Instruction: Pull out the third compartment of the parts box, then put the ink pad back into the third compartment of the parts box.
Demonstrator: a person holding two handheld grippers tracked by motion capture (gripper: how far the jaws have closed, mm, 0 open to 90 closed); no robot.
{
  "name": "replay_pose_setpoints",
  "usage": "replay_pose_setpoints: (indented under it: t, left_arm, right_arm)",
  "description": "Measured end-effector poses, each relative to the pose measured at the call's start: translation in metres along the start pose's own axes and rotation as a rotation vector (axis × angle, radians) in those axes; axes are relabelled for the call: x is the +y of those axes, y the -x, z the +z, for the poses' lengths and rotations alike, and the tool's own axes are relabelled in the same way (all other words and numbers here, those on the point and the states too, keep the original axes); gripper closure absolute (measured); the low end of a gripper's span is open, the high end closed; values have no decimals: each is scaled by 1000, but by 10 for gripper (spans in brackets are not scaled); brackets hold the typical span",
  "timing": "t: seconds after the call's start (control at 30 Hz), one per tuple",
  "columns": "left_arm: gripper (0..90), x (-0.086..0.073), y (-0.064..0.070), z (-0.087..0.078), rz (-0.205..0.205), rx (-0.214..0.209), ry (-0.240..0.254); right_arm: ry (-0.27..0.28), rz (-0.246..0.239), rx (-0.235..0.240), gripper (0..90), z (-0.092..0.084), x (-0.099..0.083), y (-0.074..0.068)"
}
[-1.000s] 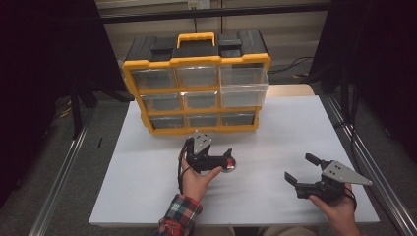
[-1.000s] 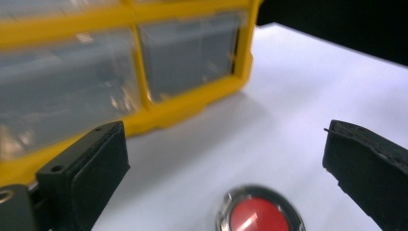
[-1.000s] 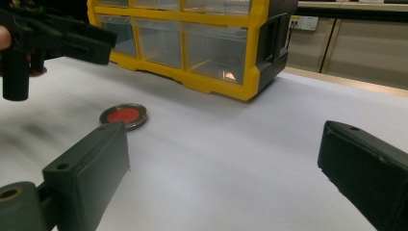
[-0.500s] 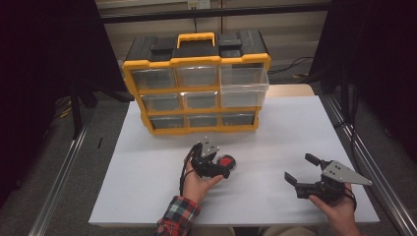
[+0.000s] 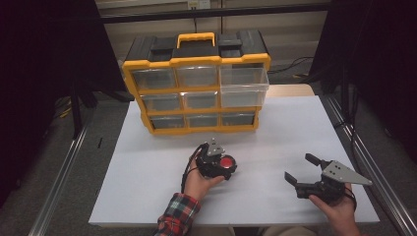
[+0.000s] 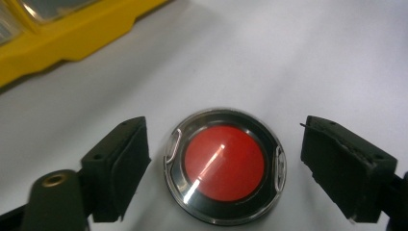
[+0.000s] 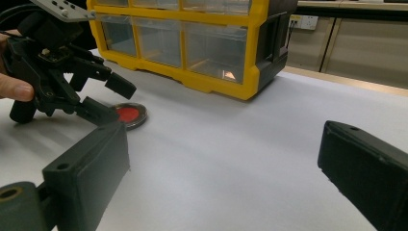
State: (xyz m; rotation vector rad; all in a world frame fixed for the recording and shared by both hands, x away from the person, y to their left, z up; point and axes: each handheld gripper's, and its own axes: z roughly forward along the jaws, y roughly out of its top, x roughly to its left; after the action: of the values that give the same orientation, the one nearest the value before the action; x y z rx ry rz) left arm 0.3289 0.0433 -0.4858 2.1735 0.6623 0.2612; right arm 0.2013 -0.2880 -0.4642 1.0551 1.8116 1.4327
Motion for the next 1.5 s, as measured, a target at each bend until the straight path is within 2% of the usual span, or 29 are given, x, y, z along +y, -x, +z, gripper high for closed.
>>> replay_pose_setpoints:
  t: [0.03,0.07,0.1,0.13,0.23,0.33,0.53,0.73,0.83,0.87,1.13,1.37,1.4,1.43,1.5]
  left_arm:
    - [175,1,0,0,8,10,-10]
    - [183,1,0,1,11,-14,-15]
    - [193,1,-1,2,21,-17,-26]
    - [198,1,0,3,9,-31,-27]
    - [220,2,-1,7,10,-36,-56]
    - [246,4,-1,8,46,-16,-74]
    - [282,4,-1,7,35,-23,-71]
    - [300,7,-1,6,37,-21,-111]
    - [302,8,0,7,22,-19,-99]
    - [302,8,-1,6,38,-23,-112]
    - [302,8,-8,-2,-26,-48,-108]
    - [302,19,-10,-16,-57,-71,-70]
    - [302,21,-11,-19,-45,-79,-78]
    - [302,22,-10,-20,-64,-82,-63]
    - [302,25,-11,-23,-59,-92,-65]
  right_arm:
    - [-2,0,2,35,0,0,0]
    - [-3,0,2,34,0,0,0]
    - [-4,2,2,35,-1,0,0]
    - [-4,1,2,34,0,0,1]
    - [-1,4,-1,34,0,0,1]
    - [-1,2,-1,34,0,0,0]
    - [-1,4,-7,34,0,0,1]
    - [1,8,-14,34,0,0,1]
    - [2,4,-9,34,-1,1,3]
    - [3,3,-10,34,-1,0,3]
    - [4,1,-6,34,0,1,1]
    - [5,8,-7,34,-1,1,1]
    - [6,11,-6,34,-1,1,1]
    - [11,5,-7,34,0,1,1]
    - [6,3,-3,34,0,1,1]
